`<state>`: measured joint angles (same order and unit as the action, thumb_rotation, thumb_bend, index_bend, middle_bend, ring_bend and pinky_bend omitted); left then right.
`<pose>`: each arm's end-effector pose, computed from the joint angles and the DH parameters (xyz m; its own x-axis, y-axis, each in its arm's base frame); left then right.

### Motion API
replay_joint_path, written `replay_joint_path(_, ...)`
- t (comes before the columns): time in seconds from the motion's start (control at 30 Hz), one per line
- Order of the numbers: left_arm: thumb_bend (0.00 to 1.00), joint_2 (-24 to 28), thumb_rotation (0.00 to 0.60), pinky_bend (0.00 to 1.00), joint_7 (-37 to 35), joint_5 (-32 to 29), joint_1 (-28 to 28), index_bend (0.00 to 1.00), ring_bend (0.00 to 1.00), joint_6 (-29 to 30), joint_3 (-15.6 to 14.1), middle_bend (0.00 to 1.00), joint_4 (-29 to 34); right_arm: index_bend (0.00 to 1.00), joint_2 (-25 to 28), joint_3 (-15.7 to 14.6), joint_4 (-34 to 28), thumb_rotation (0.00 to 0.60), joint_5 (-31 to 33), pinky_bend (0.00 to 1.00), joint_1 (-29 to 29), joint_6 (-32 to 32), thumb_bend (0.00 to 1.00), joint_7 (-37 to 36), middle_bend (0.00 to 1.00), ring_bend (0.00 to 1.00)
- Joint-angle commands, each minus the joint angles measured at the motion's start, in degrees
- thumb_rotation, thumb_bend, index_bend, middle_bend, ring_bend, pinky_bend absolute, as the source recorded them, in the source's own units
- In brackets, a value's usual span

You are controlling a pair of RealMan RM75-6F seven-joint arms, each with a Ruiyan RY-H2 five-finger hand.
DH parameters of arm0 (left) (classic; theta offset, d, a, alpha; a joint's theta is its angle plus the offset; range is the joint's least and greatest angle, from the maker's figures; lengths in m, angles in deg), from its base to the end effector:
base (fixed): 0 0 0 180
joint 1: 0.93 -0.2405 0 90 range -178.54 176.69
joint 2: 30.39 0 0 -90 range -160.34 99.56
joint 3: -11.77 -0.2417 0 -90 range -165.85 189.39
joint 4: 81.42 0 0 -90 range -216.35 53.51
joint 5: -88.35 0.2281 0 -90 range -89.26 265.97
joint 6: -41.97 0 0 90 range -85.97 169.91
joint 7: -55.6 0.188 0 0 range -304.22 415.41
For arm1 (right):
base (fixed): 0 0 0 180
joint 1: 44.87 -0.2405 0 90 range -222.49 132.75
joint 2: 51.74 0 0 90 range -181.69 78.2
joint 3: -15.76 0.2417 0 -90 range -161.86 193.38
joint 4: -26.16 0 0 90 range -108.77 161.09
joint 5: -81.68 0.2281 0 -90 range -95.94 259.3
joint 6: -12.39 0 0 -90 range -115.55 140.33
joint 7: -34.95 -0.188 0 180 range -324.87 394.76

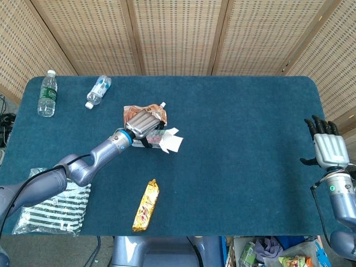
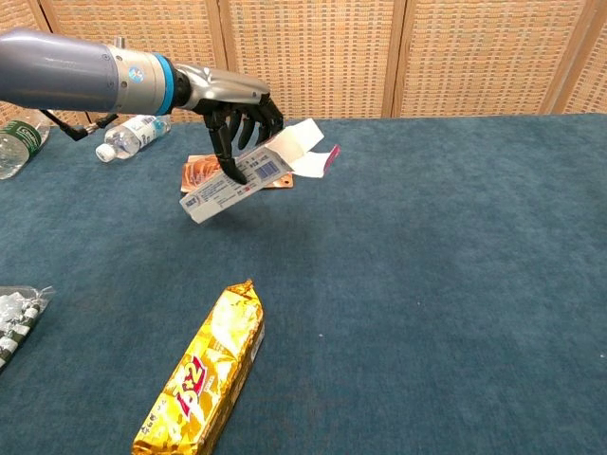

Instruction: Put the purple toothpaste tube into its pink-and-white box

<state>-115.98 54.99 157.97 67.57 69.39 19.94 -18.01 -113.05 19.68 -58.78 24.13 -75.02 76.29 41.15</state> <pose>-0.0523 0.4836 -0.0490 0.6794 0.2974 0.6708 0.6795 -0.6001 -0.4221 -0.3117 -0.3693 0.1576 0.5199 -0.1194 0.8458 -0.8422 0.0936 0.5309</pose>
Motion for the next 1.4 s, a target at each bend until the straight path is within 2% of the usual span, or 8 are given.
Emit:
replay_joint_path(0.03,0.18,0.0,0.6,0.44,5.7,-4.9,-1.1,0.58,0.45,0.6,-1.9,0.5,1.6,0.0,-1.1,-0.3,1.4,0.6,-1.5,0.0,1.2,-0.1,0.0,-1.4,0.0,0.0)
replay_joint_path(0.1,0.18,-0.5,0.6,0.41,8.1,-7.0,-1.6,0.55,0.39,1.3,-2.6,0.42,2.0,0.0,-1.5,-0.3,2.0,0.6,-2.3,0.0,1.9,-0.1,0.0,-2.4,0.0,0.0)
replay_joint_path(0.23,0.18,-0.7,0.6,0.11,12.4,-12.0,-1.5,0.11,0.02,0.7,-4.0,0.02,3.1,0.0,-1.6,-0.1,2.6,0.6,-3.9,0.0,3.1,0.5,0.0,-3.5,0.0,0.0)
replay_joint_path(0.3,0.18,-0.6,0.6,0.02,13.4,-14.3,-1.6,0.0,0.0,1.6,-4.0,0.0,4.4,0.0,-1.4,0.1,2.5,0.6,-4.7,0.0,3.7,0.8,0.0,-3.8,0.0,0.0)
replay_joint_path(0.57,0.18,3.7,0.6,0.0,11.3,-14.4,-3.8,0.0,0.0,5.0,-2.4,0.0,11.4,0.0,-0.8,0.9,1.7,0.6,-6.4,0.0,5.4,1.5,0.0,-4.6,0.0,0.0)
replay_joint_path(0.7,0.18,7.9,0.6,0.0,11.4,-10.9,-7.3,0.0,0.0,11.4,-2.8,0.0,15.4,0.0,-0.7,0.9,1.1,0.6,-7.9,0.0,6.0,1.9,0.0,-4.6,0.0,0.0)
replay_joint_path(1.0,0.17,19.7,0.6,0.0,3.3,-3.8,-24.6,0.0,0.0,31.7,-6.6,0.0,26.0,0.0,-2.0,-0.5,0.2,0.6,-16.6,0.0,10.1,9.5,0.0,-7.0,0.0,0.0)
replay_joint_path(1.4,0.16,21.5,0.6,0.0,-8.3,1.7,-45.6,0.0,0.0,53.9,-11.7,0.0,25.0,0.0,-3.4,-3.8,0.9,0.6,-24.7,0.0,17.2,19.7,0.0,-10.0,0.0,0.0)
